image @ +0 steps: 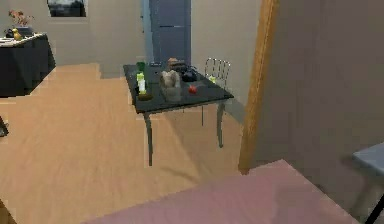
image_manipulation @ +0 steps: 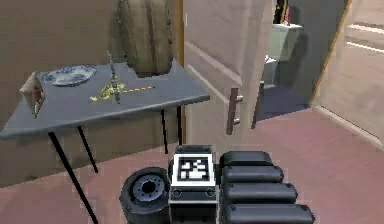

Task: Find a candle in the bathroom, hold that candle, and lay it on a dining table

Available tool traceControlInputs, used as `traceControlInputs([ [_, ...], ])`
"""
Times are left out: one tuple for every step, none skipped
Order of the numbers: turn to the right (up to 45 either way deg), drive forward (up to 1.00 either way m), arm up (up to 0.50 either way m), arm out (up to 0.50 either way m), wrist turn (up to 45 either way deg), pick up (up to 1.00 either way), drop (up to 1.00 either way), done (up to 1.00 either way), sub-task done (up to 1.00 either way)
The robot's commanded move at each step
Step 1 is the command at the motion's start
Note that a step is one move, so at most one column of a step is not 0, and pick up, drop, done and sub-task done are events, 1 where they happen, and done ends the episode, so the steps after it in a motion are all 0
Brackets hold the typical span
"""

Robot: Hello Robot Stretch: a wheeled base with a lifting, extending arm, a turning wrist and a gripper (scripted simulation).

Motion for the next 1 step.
traceControlInputs([
  [45.0, 0.00, 0.00, 0.00, 0.0, 0.00, 0.00, 0.00, 0.00],
])
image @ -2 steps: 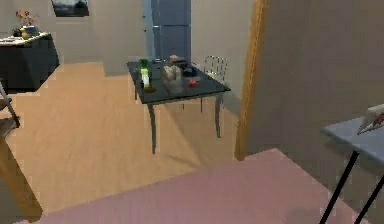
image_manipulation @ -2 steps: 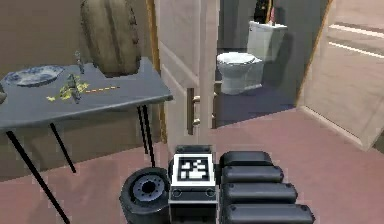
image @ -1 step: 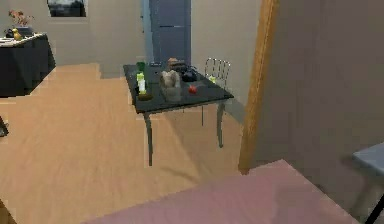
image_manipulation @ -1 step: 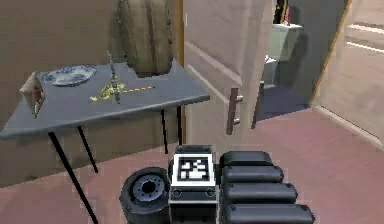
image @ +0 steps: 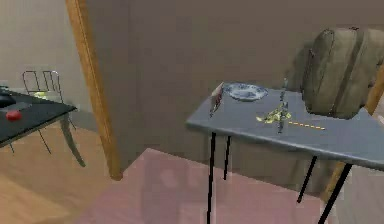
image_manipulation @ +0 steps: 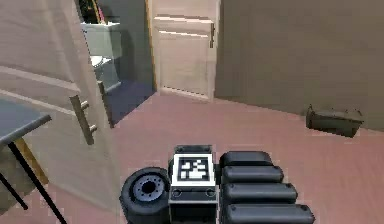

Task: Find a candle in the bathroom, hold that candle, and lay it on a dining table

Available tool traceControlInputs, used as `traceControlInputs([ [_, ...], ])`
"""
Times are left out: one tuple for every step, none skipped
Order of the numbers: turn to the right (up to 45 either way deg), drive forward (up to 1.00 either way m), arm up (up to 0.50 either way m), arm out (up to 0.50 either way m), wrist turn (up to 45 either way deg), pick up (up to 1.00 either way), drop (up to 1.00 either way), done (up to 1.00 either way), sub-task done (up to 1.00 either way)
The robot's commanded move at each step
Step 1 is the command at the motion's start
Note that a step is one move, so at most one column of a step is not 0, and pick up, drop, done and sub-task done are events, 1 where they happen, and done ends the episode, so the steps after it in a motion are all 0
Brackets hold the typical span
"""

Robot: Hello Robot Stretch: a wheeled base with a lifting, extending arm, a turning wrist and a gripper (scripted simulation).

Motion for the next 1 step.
traceControlInputs([
  [45.0, 0.00, 0.00, 0.00, 0.0, 0.00, 0.00, 0.00, 0.00],
])
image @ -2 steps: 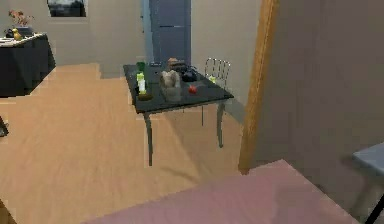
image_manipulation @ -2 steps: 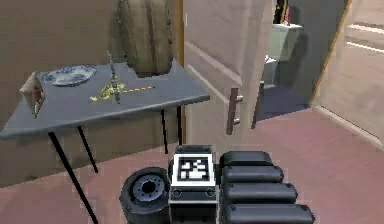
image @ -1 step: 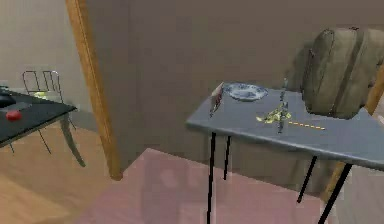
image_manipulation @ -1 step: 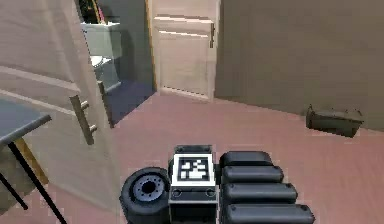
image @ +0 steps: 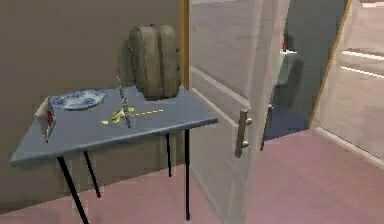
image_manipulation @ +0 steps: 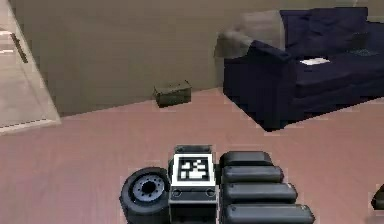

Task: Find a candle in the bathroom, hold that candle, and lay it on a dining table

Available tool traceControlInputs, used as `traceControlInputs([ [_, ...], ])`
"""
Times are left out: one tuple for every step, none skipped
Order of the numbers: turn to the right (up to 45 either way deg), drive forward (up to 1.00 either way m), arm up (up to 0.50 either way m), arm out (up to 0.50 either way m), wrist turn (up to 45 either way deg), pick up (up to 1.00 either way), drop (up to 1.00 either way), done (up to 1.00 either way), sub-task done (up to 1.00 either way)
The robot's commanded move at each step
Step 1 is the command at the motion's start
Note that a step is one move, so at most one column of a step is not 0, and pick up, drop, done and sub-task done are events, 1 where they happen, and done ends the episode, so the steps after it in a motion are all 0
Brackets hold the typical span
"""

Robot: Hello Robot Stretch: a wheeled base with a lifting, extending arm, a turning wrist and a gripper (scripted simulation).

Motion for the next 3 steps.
traceControlInputs([
  [45.0, 0.00, 0.00, 0.00, 0.0, 0.00, 0.00, 0.00, 0.00],
  [15.0, 0.00, 0.00, 0.00, 0.0, 0.00, 0.00, 0.00, 0.00],
  [0.0, 0.15, 0.00, 0.00, 0.0, 0.00, 0.00, 0.00, 0.00],
])
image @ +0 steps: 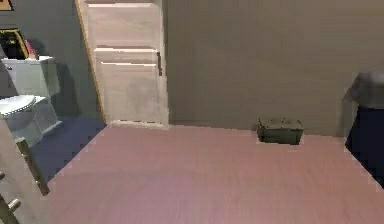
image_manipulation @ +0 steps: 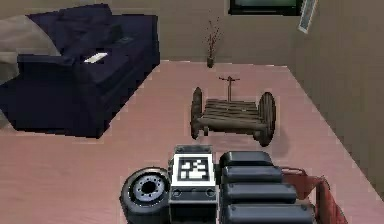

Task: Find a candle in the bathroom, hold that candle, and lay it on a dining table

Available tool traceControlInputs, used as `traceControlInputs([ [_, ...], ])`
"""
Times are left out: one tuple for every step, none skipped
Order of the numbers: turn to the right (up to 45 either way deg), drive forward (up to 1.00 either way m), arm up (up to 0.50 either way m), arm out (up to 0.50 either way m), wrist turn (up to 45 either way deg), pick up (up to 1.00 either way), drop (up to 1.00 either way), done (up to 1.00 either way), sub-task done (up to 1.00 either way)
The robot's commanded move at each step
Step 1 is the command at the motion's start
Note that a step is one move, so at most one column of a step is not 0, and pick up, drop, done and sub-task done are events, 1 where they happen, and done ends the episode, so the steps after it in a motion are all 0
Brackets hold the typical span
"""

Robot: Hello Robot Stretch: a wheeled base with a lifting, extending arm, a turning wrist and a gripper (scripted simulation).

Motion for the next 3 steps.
traceControlInputs([
  [-45.0, 0.00, 0.00, 0.00, 0.0, 0.00, 0.00, 0.00, 0.00],
  [-36.0, 0.00, 0.00, 0.00, 0.0, 0.00, 0.00, 0.00, 0.00],
  [0.0, 0.40, 0.00, 0.00, 0.0, 0.00, 0.00, 0.00, 0.00],
])
